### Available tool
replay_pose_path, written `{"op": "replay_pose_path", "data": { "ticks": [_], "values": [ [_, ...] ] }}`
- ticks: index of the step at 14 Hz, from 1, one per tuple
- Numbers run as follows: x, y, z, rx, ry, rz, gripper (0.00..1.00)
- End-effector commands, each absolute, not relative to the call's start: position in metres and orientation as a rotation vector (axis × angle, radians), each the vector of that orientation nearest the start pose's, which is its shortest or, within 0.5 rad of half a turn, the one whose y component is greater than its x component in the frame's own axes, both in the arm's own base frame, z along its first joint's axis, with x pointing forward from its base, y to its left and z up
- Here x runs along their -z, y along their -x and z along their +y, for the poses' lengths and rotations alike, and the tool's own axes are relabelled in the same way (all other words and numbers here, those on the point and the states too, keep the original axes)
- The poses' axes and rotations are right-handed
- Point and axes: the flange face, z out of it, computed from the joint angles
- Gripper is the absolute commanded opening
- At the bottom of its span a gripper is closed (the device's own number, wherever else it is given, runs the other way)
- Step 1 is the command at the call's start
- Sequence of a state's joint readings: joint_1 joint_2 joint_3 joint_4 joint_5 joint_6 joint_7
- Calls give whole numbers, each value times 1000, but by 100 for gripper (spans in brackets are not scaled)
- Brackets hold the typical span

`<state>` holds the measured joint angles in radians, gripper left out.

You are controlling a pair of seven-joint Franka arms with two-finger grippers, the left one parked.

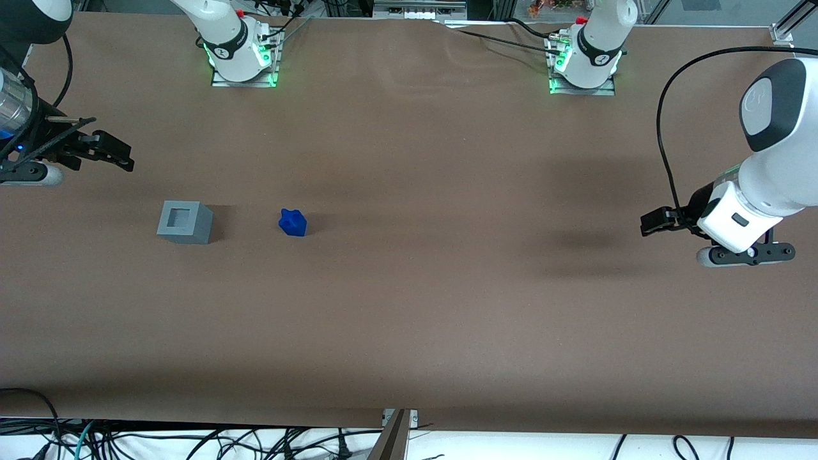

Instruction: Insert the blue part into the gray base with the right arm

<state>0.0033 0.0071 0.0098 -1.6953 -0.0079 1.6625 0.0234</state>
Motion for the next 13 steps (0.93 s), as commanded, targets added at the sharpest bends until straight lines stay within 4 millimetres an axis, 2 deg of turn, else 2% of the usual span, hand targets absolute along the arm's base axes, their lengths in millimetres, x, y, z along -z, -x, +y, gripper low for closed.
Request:
{"op": "replay_pose_path", "data": {
  "ticks": [1,13],
  "values": [
    [-574,-557,7,-55,3137,8,99],
    [-573,-557,8,-65,3137,8,99]
  ]
}}
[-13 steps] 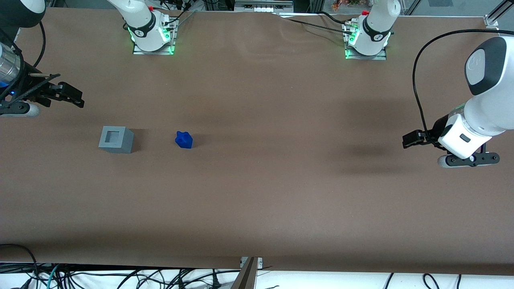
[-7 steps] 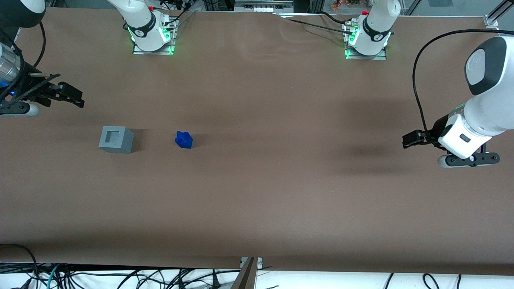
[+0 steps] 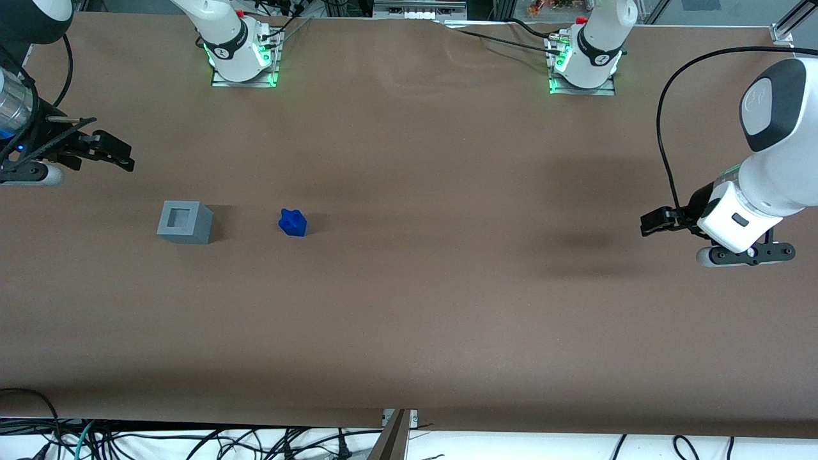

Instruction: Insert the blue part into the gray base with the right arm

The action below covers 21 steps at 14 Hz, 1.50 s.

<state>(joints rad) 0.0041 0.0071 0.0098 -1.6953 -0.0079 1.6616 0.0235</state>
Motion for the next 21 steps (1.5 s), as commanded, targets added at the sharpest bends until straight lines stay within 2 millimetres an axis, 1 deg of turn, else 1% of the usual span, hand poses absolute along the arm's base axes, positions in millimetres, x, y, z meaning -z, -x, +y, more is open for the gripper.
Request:
{"op": "replay_pose_path", "data": {
  "ticks": [1,17,18,19,20,21],
  "values": [
    [-573,-557,8,-65,3137,8,99],
    [-571,-555,8,-92,3135,11,99],
    [-569,-554,13,-103,3135,-4,99],
    [-566,-554,28,-113,3135,-47,99],
    [-563,-554,44,-123,3141,-96,99],
    [-548,-559,66,-163,3144,-160,99]
  ]
}}
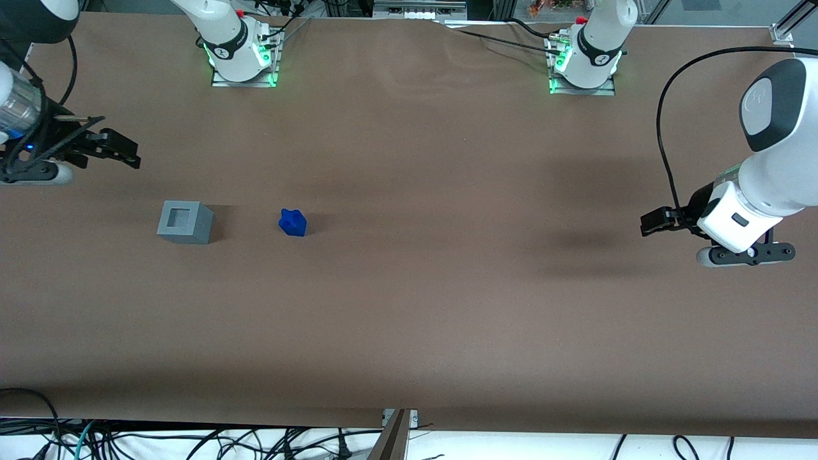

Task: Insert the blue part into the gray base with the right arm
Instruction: 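Lower the right gripper onto the blue block and close on it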

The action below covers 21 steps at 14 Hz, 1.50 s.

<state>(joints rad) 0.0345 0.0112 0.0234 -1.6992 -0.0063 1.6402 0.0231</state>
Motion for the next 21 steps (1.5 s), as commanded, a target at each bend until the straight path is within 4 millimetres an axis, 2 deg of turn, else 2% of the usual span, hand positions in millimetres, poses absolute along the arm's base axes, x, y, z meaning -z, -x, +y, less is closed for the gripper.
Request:
{"op": "replay_pose_path", "data": {
  "ticks": [1,4,6,8,10,12,15,19,21],
  "values": [
    [-539,-559,77,-192,3144,-172,99],
    [-503,-567,115,-250,3152,-21,99],
    [-469,-567,148,-216,3159,10,99],
    [-427,-560,165,-151,3156,110,99],
    [-390,-552,187,-74,3146,79,99],
    [-355,-553,196,-78,3145,170,99],
    [-309,-560,208,-48,3138,174,99],
    [-268,-565,218,-17,3128,154,99],
    [-257,-563,223,-29,3131,145,99]
  ]
}}
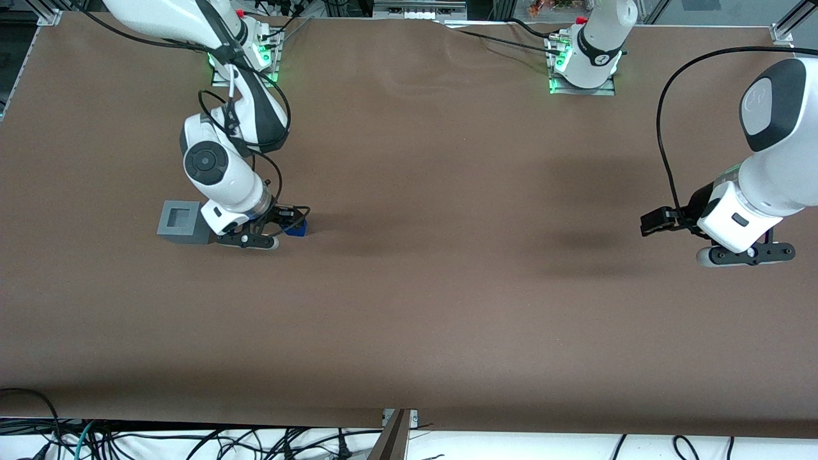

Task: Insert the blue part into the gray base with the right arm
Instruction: 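Lower the right gripper onto the blue block and close on it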

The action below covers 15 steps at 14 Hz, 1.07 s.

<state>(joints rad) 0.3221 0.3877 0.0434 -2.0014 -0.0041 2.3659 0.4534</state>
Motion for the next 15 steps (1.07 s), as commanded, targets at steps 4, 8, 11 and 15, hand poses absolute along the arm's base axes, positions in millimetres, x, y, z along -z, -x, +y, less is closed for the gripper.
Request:
{"op": "replay_pose_path", "data": {
  "ticks": [4,8,11,15],
  "values": [
    [-233,-552,228,-53,3135,127,99],
    [-217,-542,222,-44,3135,130,90],
    [-206,-541,221,-71,3142,128,48],
    [-217,-545,223,-49,3137,106,25]
  ]
}}
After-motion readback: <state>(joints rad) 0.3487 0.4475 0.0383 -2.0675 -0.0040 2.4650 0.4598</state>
